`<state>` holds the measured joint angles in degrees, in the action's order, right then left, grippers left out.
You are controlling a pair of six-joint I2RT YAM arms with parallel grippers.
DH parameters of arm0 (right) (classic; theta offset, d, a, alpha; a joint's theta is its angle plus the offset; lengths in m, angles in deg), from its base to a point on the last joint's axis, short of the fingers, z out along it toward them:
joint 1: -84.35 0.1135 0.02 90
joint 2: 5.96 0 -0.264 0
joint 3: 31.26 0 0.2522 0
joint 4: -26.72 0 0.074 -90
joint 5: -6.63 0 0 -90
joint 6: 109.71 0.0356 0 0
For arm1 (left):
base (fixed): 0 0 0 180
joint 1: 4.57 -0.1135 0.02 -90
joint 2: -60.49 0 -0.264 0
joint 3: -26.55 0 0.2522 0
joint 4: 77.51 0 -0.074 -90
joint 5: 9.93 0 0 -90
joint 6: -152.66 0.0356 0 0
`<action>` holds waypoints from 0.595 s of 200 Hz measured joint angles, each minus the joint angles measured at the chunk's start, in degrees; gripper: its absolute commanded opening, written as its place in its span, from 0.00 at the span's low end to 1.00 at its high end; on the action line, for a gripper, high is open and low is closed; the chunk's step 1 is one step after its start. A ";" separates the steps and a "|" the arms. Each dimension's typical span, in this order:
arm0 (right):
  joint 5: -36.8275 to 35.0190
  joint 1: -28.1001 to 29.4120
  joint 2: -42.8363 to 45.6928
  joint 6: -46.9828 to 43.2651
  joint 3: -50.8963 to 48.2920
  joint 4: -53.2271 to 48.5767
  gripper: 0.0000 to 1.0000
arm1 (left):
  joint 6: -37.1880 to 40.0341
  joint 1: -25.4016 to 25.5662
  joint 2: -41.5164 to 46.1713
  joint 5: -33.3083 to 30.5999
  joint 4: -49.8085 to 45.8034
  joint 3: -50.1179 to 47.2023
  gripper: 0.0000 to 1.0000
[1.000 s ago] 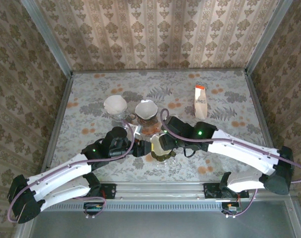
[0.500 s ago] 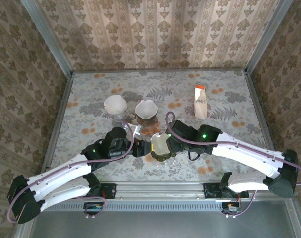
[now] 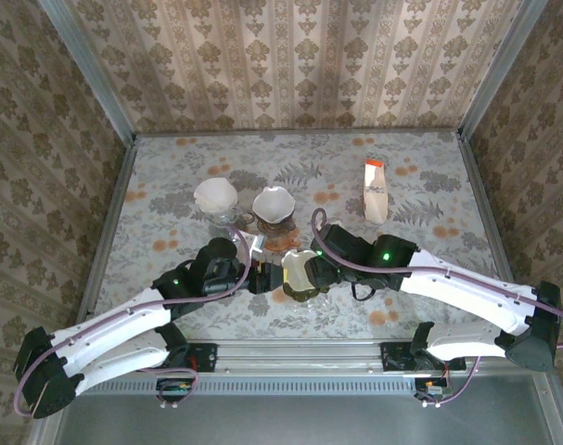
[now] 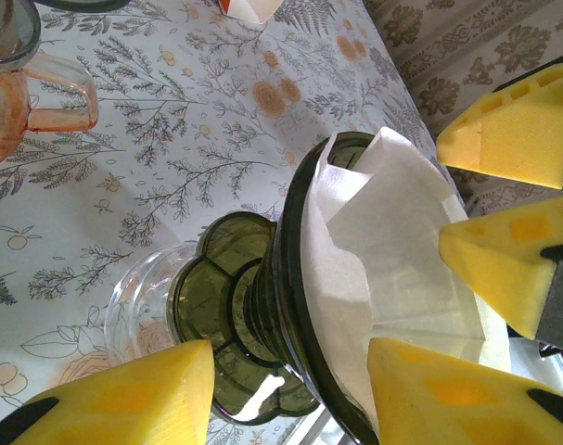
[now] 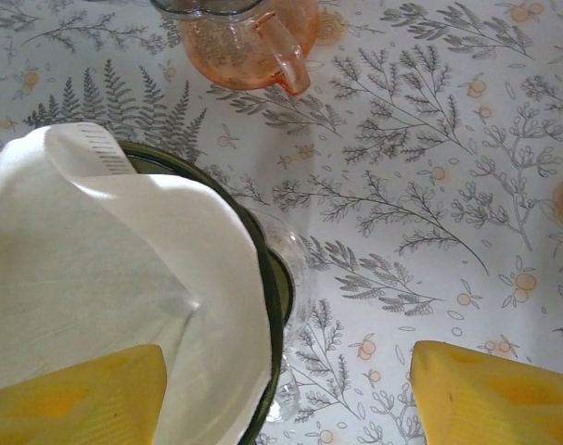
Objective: Place the coffee filter in the dripper
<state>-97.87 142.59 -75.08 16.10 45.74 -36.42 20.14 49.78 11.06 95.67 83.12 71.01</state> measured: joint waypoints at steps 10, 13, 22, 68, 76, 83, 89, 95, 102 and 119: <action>-0.02 0.07 -0.26 -0.17 0.00 0.07 0.73 | 0.00 0.00 0.00 0.00 0.00 -0.04 0.49; -0.04 0.07 -0.35 -0.24 0.00 0.07 0.73 | 0.00 0.00 0.00 0.00 0.00 -0.07 0.49; -0.04 0.07 -1.03 -0.61 0.11 0.09 0.74 | 0.00 0.00 0.00 0.00 0.00 -0.11 0.49; -0.04 -0.11 -7.61 -2.01 3.04 1.01 0.74 | -0.02 0.00 0.00 0.00 0.07 -0.20 0.49; -0.07 -0.35 -8.50 -2.29 3.39 1.40 0.74 | -0.13 0.00 0.00 0.00 0.07 -0.22 0.49; -0.04 -0.63 -9.18 -2.56 3.58 1.70 0.74 | -0.24 0.00 0.00 0.00 0.07 -0.22 0.49; -0.04 -0.90 -9.68 -2.64 3.69 1.88 0.74 | -0.37 0.00 0.00 0.00 0.07 -0.22 0.49; -0.04 -1.16 -10.12 -2.80 3.80 1.92 0.74 | -0.39 0.00 0.00 0.02 0.07 -0.22 0.49; -0.04 -1.44 -10.75 -2.86 3.96 2.05 0.74 | -0.42 0.00 0.00 0.00 0.07 -0.22 0.49; 0.00 -1.64 -12.35 -3.06 4.24 2.47 0.74 | -0.42 0.00 0.00 0.00 0.07 -0.22 0.49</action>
<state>-97.87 140.95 -87.43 13.04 49.98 -33.95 19.72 49.78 11.06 95.67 83.19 70.79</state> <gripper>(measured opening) 0.740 0.493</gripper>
